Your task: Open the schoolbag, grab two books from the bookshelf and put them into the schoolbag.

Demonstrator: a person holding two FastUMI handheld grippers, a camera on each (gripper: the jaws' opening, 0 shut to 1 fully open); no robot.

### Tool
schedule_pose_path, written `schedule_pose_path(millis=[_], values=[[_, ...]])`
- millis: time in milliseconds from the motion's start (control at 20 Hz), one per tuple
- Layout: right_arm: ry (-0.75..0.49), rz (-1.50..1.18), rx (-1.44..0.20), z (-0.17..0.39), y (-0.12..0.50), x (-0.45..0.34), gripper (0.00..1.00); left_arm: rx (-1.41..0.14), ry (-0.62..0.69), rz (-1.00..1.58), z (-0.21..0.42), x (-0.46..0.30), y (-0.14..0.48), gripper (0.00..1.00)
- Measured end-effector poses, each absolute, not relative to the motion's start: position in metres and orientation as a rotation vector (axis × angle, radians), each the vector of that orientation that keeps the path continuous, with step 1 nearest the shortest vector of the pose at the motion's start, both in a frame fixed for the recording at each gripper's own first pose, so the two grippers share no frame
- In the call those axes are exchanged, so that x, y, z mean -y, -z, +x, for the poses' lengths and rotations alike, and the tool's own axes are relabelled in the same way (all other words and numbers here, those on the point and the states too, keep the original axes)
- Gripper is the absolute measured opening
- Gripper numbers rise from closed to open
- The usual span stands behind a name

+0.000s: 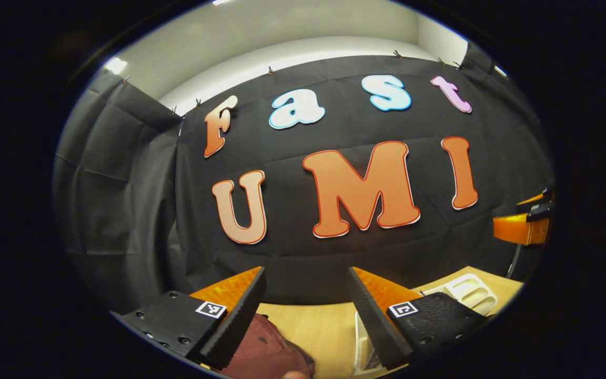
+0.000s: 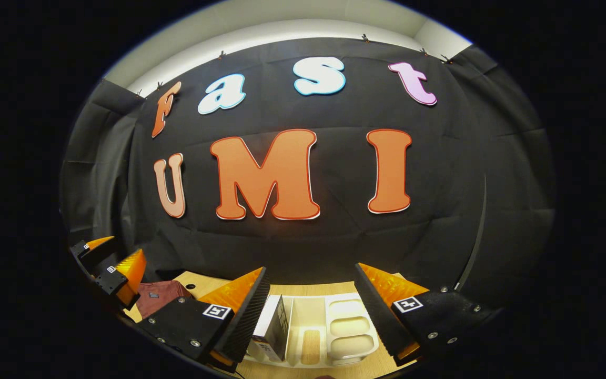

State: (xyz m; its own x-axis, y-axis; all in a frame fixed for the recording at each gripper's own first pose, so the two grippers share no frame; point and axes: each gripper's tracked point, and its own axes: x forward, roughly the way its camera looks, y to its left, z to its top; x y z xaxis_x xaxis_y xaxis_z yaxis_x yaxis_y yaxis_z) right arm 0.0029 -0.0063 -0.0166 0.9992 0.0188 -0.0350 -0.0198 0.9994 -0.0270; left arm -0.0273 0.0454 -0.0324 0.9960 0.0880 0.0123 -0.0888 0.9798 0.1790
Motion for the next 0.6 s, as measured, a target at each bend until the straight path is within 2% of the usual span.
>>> schedule_pose_path(millis=[50,100,300,600], values=[[-0.019,-0.031,-0.036,0.005,0.018,0.006,0.96,-0.015,-0.086,0.199,-0.027,-0.049,0.040,1.00],[-0.014,-0.036,-0.037,0.006,0.019,0.008,0.96,-0.036,-0.084,0.228,-0.025,-0.052,0.052,0.96],[-0.010,-0.044,-0.044,0.014,0.025,0.009,0.96,-0.145,-0.092,0.331,-0.030,-0.070,0.108,0.96],[0.005,-0.069,-0.070,0.021,0.036,0.013,0.96,-0.407,-0.091,0.489,-0.047,-0.092,0.221,0.98]])
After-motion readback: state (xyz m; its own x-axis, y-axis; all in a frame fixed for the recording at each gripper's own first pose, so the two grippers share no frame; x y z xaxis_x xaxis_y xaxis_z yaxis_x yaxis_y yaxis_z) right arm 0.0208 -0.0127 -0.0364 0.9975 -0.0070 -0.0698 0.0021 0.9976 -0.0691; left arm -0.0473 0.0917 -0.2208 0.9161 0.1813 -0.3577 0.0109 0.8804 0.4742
